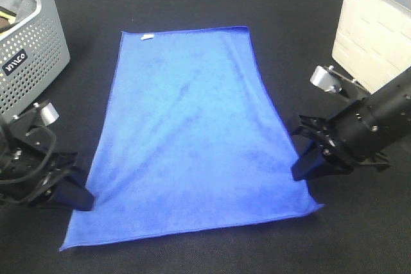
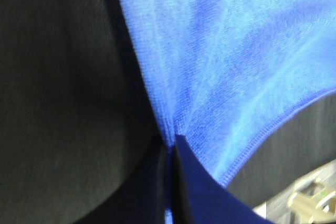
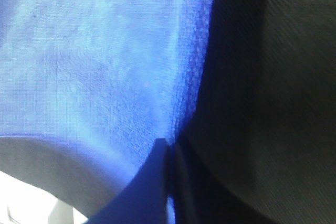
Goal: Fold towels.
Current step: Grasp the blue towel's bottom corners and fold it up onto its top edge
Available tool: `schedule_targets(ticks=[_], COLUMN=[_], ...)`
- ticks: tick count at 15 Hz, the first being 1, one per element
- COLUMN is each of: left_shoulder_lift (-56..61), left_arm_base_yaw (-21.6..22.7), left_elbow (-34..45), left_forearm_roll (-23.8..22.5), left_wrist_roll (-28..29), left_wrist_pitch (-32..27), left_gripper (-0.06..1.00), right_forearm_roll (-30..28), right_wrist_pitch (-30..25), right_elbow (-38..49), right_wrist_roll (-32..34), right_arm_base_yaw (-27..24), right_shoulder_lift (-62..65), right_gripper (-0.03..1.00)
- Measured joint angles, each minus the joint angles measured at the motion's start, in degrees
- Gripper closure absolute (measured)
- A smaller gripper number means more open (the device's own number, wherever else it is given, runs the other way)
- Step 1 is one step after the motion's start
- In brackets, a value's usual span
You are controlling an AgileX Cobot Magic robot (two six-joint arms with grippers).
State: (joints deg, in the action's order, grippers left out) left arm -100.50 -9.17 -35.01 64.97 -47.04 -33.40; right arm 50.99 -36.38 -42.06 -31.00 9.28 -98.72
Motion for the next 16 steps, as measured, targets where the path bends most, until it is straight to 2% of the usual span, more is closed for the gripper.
schedule_targets(ticks=[1,3,6,9,11,13,16], left_shoulder_lift=[2.1,6.3,13.4,18.3,20.9,21.7,21.8], left_arm_base_yaw=[0.0,0.0,0.0,0.0,0.0,0.0,-0.1], left_elbow=[0.5,3.3,10.3,14.8,15.2,14.7,10.0], left_forearm_roll=[-3.4,-6.8,-7.5,-7.5,-6.6,-5.3,-4.1], left_wrist_roll=[2.9,6.0,7.8,8.4,8.5,8.4,6.4], left_wrist_pitch=[-0.8,-1.7,-3.2,-3.5,-3.3,-0.6,5.7], left_gripper=[0.94,0.94,0.94,0.94,0.94,0.94,0.94], right_forearm_roll=[-3.4,-6.9,-6.7,-6.6,-6.6,-6.6,-6.6], right_wrist_pitch=[-0.7,-1.1,-1.1,-1.1,-0.9,-0.1,1.5], right_elbow=[0.2,2.9,12.8,19.1,19.5,18.6,10.7], right_wrist_roll=[3.6,7.2,7.5,7.5,7.5,6.9,5.7], right_arm_base_yaw=[0.0,0.0,0.0,0.0,0.0,0.0,0.0], right_shoulder_lift=[1.7,5.0,11.7,17.7,20.2,20.7,19.5], right_gripper=[0.97,0.97,0.97,0.97,0.97,0.97,0.97])
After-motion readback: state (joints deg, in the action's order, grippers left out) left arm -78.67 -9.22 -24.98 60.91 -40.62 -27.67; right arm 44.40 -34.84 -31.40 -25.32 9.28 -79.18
